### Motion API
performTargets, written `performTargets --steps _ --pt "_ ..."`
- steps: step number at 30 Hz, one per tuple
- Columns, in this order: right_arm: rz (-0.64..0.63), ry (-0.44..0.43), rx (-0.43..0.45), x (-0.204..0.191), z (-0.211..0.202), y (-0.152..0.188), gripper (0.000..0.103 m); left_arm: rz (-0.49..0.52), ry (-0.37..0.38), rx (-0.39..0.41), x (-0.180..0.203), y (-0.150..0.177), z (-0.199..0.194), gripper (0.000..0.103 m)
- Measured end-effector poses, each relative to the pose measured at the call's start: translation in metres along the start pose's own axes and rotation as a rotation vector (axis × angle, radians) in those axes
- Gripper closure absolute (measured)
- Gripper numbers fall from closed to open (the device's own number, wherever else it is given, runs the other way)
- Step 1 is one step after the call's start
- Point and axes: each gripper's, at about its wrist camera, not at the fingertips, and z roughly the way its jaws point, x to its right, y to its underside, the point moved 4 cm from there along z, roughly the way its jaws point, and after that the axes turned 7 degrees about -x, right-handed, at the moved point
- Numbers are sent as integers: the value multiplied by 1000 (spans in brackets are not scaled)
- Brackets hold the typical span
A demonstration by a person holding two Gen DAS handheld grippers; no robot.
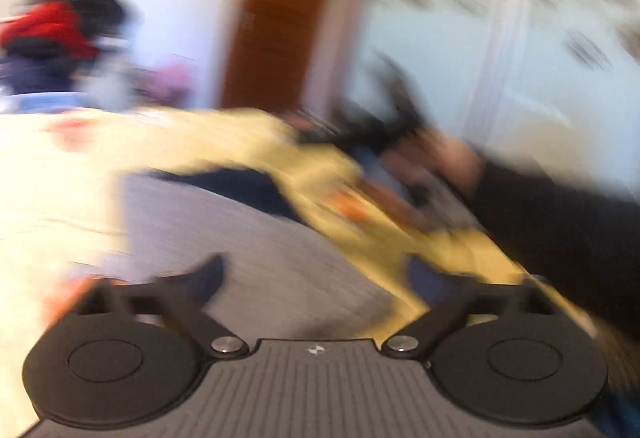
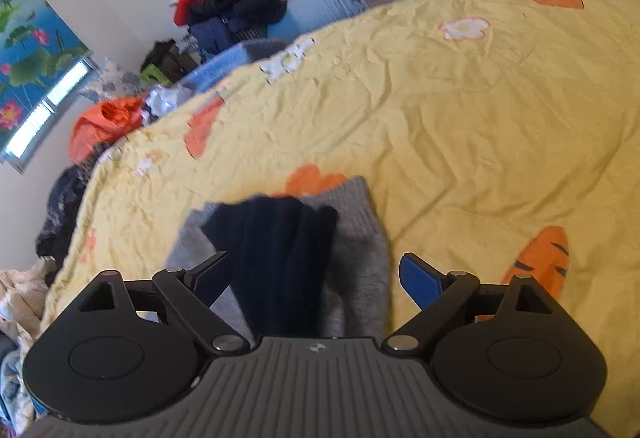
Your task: Fold small clothes
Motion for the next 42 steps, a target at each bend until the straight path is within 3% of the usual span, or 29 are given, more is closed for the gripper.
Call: performTargets --steps 2,4,5,8,11,13,14,18,21,24,26,28,29,30,32,36,42 --pt "31 -28 -40 5 12 8 15 -221 -40 9 -53 -13 7 0" --pt "26 -58 -43 3 18 19 14 -506 -7 -53 -108 -15 31 1" --pt "29 -85 -44 1 19 21 14 -604 30 -78 -127 -14 43 1" --pt "99 -175 -44 0 22 23 14 -766 77 -146 -158 -10 78 3" --pt "126 -214 -36 1 23 23 17 -758 101 -208 -159 -12 105 9" --pt "126 -205 -34 2 25 26 39 -707 78 -236 -152 -15 117 40" --pt "125 -170 -48 4 28 28 68 -683 55 -280 -151 -17 123 61" --pt "122 -178 -30 -4 26 30 74 -560 -13 -320 -145 -33 133 73" --pt "112 -241 -6 -24 18 27 74 -534 -4 -299 -153 -46 109 74" --pt "108 -319 -12 -47 24 24 74 -505 -61 -279 -168 -53 90 74" --pt "91 -304 -21 -59 39 24 74 -500 -109 -305 -179 -48 87 71" --pt "86 -233 -25 -60 56 27 64 -519 -118 -352 -188 -36 91 66" --pt "110 -196 -28 -56 62 30 54 -532 -107 -353 -190 -30 87 60" --pt "134 -194 -34 -53 63 34 50 -553 -93 -344 -190 -25 79 49" --pt "134 -221 -17 -50 49 45 45 -596 -35 -328 -187 -12 61 41" --pt "95 -208 13 -45 10 84 44 -627 106 -348 -169 18 39 41" --pt "56 -252 -14 -43 -5 140 47 -607 180 -369 -150 44 24 44"
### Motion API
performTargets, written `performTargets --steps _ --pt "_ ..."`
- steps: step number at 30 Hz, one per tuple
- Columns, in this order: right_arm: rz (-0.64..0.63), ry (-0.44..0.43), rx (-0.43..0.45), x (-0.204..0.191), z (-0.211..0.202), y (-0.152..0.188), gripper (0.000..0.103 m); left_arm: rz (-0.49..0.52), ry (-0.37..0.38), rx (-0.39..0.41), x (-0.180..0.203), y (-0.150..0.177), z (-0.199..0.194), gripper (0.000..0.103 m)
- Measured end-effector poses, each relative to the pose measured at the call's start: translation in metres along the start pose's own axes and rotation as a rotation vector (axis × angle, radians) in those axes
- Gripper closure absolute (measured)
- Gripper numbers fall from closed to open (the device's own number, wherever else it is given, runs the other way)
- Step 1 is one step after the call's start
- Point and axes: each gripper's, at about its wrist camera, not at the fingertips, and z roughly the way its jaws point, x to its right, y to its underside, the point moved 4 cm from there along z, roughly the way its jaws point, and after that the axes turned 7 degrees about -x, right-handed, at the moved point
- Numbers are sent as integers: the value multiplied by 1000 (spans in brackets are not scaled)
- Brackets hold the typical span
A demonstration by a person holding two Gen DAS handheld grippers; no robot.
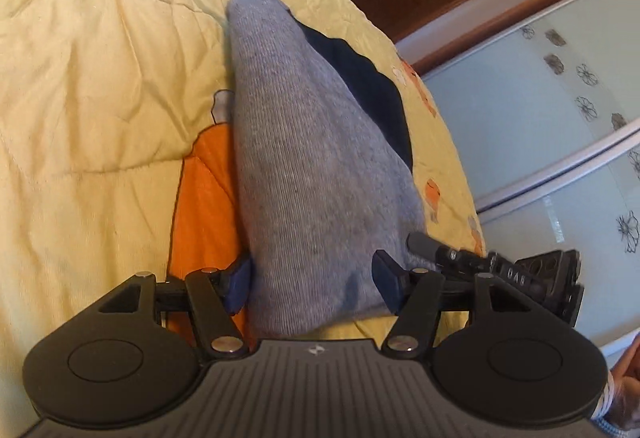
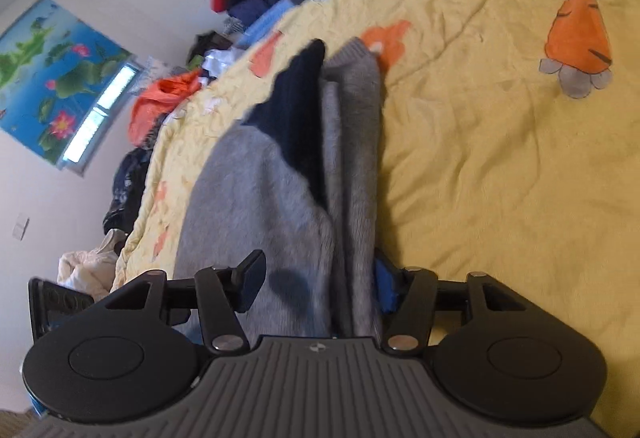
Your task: Fold small clothes
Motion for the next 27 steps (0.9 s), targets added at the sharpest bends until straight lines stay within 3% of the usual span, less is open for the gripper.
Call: performTargets --steps 1,2,3,8,11,13,14,15,16,17,18,21,23,25,27 --pt "18 -6 -7 1 0 0 52 -9 -12 -5 -1 -2 0 51" --pt "38 -5 -31 3 3 0 77 -14 -42 -22 -1 -4 2 78" --pt "43 1 -56 3 7 -1 81 -16 -68 -37 -2 -5 4 86" --pt "-23 -58 -55 -23 -15 5 82 60 -100 -12 18 8 -18 91" --pt "-71 -42 -87 -29 -28 20 82 98 -112 -39 21 25 -27 90" --pt "-69 -7 -121 -22 -25 31 80 133 -201 -52 15 35 -23 85" --pt "-56 11 -126 -19 -23 35 72 165 -235 -39 13 41 -23 80" --pt "-43 40 -123 -15 -22 37 64 188 -234 -26 15 44 -25 71" --pt "-37 45 -107 -14 -24 36 63 192 -252 -22 17 46 -29 64" --pt "-24 41 -73 -15 -30 33 60 199 -281 -9 22 47 -35 43" --pt "-11 38 -15 -16 -38 25 59 236 -306 35 31 49 -44 29" --pt "9 40 143 -20 -59 -11 55 415 -396 240 65 57 -65 23" --pt "-17 78 174 -25 -54 -40 55 507 -426 321 86 59 -63 23" --pt "-41 107 163 -30 -38 -65 55 534 -419 335 96 58 -47 17" --pt "-59 112 128 -35 -20 -82 51 529 -398 289 98 55 -25 17"
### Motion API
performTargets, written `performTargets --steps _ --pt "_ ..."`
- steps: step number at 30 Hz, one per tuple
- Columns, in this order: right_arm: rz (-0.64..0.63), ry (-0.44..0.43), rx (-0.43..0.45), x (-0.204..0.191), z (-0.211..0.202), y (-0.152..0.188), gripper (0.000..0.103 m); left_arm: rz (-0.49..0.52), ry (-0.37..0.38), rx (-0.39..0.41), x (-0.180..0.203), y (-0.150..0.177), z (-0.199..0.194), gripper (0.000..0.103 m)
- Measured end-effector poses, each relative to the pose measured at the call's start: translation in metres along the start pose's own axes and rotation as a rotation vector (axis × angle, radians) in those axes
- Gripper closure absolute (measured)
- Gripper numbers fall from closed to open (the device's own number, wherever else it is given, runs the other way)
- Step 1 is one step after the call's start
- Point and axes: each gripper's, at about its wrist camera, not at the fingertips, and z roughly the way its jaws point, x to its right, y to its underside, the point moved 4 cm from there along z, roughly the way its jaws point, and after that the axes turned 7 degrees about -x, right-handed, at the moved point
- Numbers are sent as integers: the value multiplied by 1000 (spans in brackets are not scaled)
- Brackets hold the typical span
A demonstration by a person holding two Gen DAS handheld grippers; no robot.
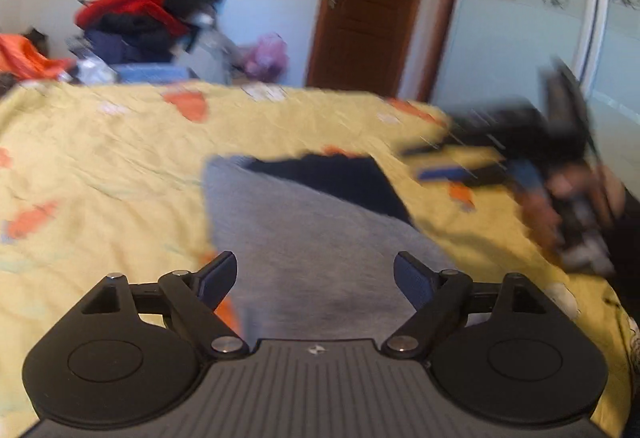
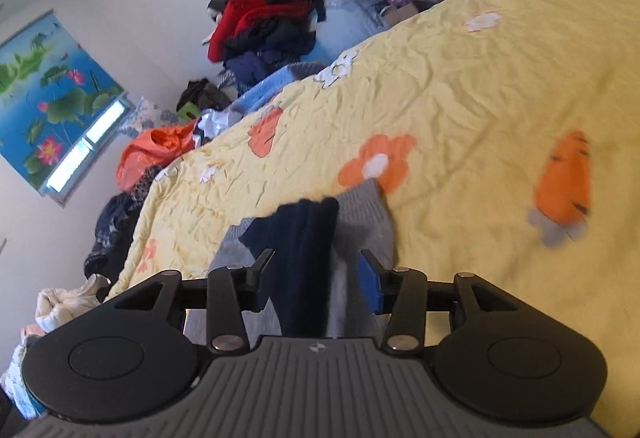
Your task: Fold small clothes
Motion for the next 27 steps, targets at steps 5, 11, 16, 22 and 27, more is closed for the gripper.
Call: performTargets --steps 5,11,16,22,27 --pt "-83 57 -91 -25 52 -12 45 -24 -13 -96 4 14 46 16" --pt "-132 117 -143 -13 63 -8 88 -21 58 -151 10 19 52 15" --pt "-58 93 -122 7 61 -2 77 -17 63 -149 11 21 59 14" --pt "-129 91 22 -30 18 0 54 4 19 -48 11 -8 36 14" --pt "-205 -17 -50 -66 39 8 29 74 -74 -68 8 -29 73 14"
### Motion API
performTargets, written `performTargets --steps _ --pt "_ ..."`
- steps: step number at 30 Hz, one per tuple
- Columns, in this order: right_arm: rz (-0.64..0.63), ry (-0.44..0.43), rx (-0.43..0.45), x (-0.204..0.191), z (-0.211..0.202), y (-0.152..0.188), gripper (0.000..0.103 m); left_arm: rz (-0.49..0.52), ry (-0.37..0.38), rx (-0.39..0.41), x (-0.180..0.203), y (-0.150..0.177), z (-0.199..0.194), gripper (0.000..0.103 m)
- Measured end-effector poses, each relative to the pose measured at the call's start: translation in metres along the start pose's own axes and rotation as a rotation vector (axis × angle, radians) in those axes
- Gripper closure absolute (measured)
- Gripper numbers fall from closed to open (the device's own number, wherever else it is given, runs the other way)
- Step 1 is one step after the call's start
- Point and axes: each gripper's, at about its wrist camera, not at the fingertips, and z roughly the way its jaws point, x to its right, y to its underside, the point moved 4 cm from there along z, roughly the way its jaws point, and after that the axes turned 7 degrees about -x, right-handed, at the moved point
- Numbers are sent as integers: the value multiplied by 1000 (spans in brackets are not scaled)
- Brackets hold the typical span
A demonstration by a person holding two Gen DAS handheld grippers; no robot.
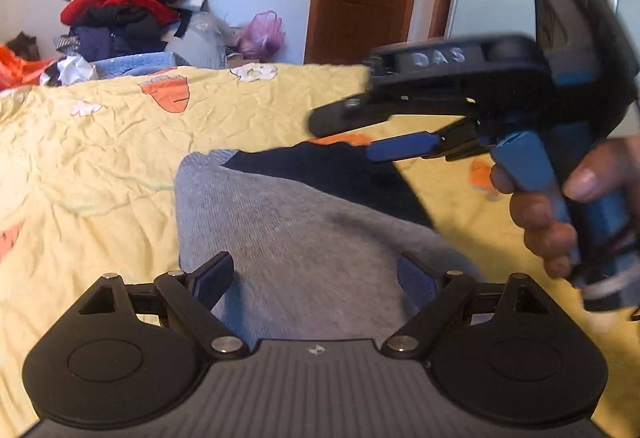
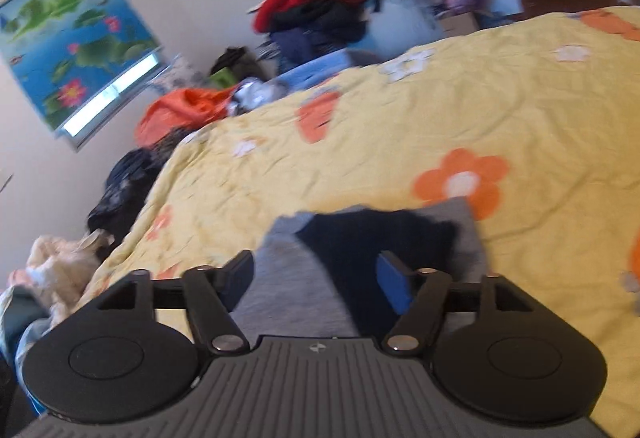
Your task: Fold small clothes
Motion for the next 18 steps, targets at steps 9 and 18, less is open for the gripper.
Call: performTargets --steps 9,18 --pt "72 149 -79 28 33 0 45 15 -12 -6 2 8 19 14" --pt "55 40 -51 23 19 35 37 46 30 -2 5 18 16 14"
